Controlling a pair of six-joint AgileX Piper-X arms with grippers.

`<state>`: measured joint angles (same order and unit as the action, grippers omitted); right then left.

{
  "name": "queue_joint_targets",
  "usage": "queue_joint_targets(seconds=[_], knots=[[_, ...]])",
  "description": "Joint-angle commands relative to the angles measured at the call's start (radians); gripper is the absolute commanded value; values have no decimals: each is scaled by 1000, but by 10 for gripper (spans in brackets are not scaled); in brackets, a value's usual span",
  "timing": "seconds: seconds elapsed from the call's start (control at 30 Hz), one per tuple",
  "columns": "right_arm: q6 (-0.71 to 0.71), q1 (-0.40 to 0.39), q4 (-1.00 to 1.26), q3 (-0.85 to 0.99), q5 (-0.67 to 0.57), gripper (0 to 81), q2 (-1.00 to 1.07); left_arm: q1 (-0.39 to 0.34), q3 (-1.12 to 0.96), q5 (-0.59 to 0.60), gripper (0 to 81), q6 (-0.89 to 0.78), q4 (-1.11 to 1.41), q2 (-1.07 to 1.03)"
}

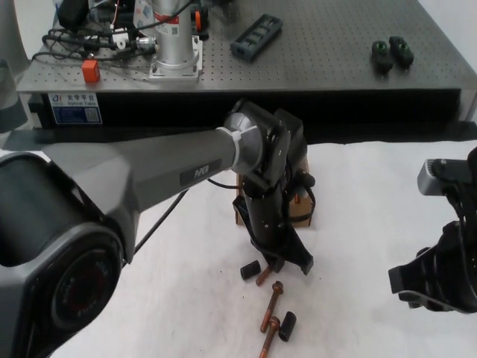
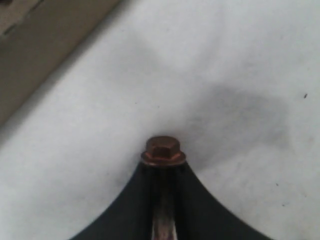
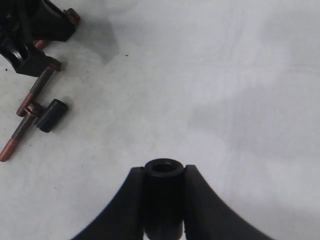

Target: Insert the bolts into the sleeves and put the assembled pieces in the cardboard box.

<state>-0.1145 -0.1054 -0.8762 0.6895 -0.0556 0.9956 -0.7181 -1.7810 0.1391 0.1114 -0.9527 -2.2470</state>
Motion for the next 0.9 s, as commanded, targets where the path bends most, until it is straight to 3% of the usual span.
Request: queue_joint_targets(seconds=[0.0, 0.1, 0.23, 0.4, 0.57, 0.7, 0.87], knots=[[2, 6, 35, 1, -24, 74, -9, -1, -3, 6, 6, -7, -32, 35], [2, 6, 84, -8, -84, 74, -9, 18, 16, 20, 6, -68, 23, 137], [2, 6, 137, -43, -233, 74, -9, 62, 162, 128, 6, -182, 223, 334], [-48, -64, 358, -128, -565, 74, -9, 102, 482, 412, 6, -400, 654, 604], [-192, -156, 674, -193, -614, 74, -9, 102, 766, 542, 6, -615, 1064, 759], [-250, -193, 847, -197, -611, 74, -5, 102, 912, 541, 6, -735, 1296, 829], [-300, -199, 981, -197, -587, 74, -5, 102, 987, 546, 6, -830, 1407, 845]])
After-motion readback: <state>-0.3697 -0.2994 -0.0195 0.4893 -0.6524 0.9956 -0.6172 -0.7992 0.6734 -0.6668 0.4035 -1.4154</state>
